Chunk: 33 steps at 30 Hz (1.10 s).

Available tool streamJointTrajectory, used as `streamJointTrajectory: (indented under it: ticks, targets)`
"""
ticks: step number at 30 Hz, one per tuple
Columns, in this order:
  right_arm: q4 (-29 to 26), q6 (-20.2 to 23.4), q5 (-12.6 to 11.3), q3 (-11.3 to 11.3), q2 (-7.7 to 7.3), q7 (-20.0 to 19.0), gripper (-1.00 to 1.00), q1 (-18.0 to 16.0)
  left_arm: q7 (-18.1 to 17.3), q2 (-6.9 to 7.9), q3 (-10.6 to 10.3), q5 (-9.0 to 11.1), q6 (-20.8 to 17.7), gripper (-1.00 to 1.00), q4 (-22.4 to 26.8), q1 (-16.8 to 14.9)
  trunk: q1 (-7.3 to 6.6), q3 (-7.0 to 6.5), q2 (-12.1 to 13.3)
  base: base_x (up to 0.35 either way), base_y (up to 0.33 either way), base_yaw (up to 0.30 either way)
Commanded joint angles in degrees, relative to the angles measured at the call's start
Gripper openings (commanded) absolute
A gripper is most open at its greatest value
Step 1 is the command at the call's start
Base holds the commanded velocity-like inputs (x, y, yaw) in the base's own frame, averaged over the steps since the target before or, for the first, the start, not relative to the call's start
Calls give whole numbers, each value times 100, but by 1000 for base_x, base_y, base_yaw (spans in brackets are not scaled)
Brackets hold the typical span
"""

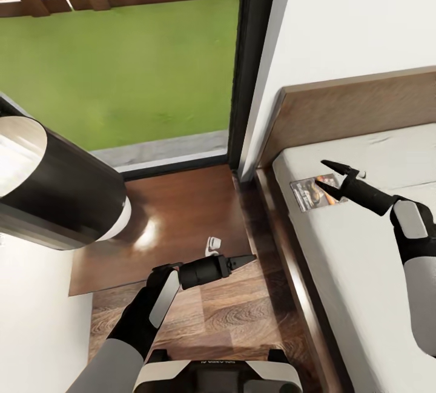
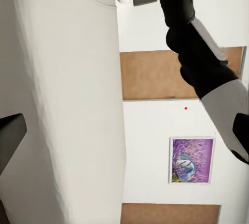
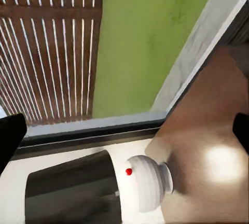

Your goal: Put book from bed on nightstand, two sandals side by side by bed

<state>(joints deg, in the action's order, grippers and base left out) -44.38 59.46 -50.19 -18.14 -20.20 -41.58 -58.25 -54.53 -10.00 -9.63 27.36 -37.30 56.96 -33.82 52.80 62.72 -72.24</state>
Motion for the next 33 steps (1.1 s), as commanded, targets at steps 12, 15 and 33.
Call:
streamJointTrajectory:
  ticks: [12,15,33]
  targets:
    - [434,-670,532,-6,7,-506,100,593,10,0,5,33,-41,100,-7,-2,-264,-214,481,0,0,0]
    - [969,-1558,1040,-5,7,-533,100,624,11,0,5,33,-41,100,-4,-2,-330,-267,601,0,0,0]
    - [1396,-2244,1486,-5,7,-1247,100,639,198,0,5,33,-41,100,-115,-2,-725,-591,1323,0,0,0]
